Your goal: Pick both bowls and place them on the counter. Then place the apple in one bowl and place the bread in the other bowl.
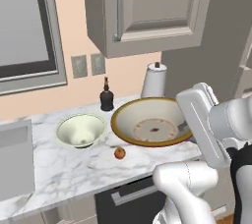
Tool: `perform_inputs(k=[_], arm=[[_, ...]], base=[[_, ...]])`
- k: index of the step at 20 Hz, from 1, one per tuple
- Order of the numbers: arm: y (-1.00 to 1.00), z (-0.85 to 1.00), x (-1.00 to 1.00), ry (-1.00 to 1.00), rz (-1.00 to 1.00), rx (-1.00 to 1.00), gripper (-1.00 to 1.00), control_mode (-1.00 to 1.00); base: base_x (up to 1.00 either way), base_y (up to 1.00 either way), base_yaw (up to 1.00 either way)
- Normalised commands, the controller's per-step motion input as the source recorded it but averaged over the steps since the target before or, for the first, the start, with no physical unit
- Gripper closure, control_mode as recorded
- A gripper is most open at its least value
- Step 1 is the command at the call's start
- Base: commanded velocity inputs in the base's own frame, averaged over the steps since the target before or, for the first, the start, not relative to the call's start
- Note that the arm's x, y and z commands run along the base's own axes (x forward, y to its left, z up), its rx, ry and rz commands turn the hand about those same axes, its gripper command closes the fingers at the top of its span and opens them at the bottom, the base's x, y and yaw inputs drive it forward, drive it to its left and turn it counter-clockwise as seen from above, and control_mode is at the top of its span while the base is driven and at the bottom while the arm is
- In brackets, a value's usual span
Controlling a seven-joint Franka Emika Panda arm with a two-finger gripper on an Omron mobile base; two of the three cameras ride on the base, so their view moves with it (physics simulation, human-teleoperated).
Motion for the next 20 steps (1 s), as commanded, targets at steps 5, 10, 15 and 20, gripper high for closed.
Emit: perform_inputs(k=[5,10,15,20], arm=[[0.00,0.00,0.00,0.00,0.00,0.00,1.00,1.00],[0.00,0.00,0.00,0.00,0.00,0.00,1.00,1.00],[0.00,0.00,0.00,0.00,0.00,0.00,1.00,1.00],[0.00,0.00,0.00,0.00,0.00,0.00,1.00,1.00]], base=[[0.42,0.00,0.27],[0.42,-0.05,0.18],[0.42,-0.04,0.10],[0.42,-0.05,0.08]])
